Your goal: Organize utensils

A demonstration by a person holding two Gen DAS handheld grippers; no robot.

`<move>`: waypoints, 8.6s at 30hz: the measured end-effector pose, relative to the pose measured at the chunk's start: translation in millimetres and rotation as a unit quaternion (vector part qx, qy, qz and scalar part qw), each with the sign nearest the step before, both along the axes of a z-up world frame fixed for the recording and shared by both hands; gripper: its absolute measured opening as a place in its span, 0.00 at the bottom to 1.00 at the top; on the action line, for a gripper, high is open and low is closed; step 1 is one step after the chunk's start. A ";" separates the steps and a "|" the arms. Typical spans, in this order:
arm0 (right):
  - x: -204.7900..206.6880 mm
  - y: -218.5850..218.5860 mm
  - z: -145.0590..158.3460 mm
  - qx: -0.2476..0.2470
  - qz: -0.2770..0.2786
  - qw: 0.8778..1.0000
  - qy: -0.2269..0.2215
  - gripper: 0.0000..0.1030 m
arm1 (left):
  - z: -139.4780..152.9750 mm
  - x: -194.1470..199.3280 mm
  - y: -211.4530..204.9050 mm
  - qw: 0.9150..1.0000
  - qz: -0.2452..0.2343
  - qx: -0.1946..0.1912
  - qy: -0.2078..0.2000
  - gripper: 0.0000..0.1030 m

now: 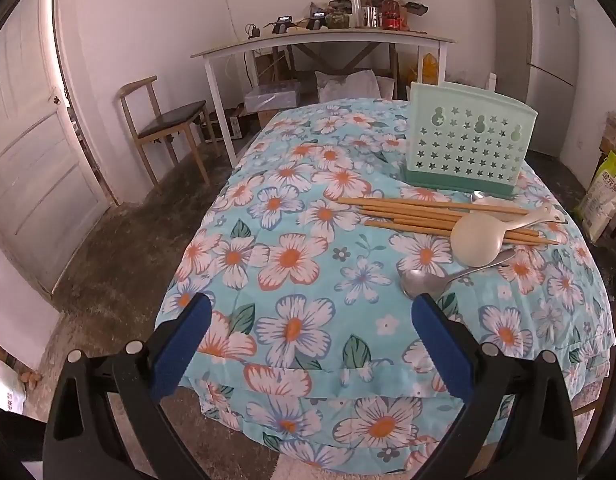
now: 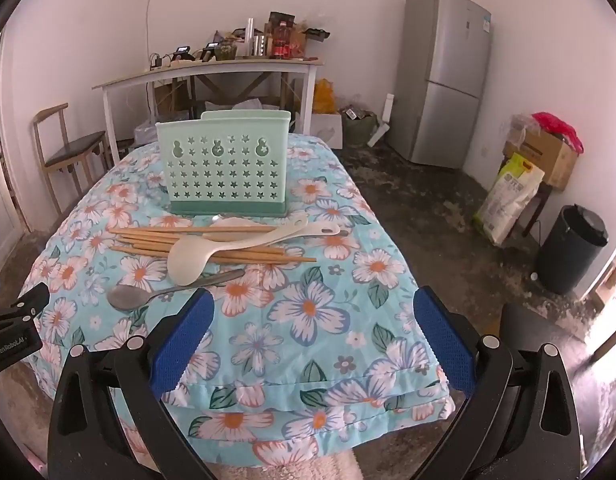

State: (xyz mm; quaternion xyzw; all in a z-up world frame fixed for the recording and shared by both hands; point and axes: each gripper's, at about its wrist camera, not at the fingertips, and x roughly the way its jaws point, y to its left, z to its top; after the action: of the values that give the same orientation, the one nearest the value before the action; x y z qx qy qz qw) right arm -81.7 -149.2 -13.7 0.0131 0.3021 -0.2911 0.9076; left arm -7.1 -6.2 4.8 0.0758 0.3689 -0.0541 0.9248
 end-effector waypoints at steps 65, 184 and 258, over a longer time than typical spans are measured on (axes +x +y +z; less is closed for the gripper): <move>-0.4 -2.5 2.3 0.005 0.002 1.000 -0.006 0.93 | -4.2 -2.8 -2.9 1.000 -0.006 0.005 0.003 0.96; 118.9 46.3 -93.2 -0.485 0.373 0.782 0.118 0.02 | -65.1 92.5 44.7 0.972 -0.085 -0.183 0.118 0.09; 201.0 -171.7 70.5 0.243 0.290 0.899 -0.218 0.23 | 40.2 162.8 -19.5 0.956 -0.174 -0.234 -0.034 0.45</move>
State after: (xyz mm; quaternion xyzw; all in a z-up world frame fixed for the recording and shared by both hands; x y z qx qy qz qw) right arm 119.2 -320.9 56.8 0.2082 0.1482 0.0781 0.9636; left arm 155.7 -25.7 44.9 -0.0783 0.2948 -0.2965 0.9050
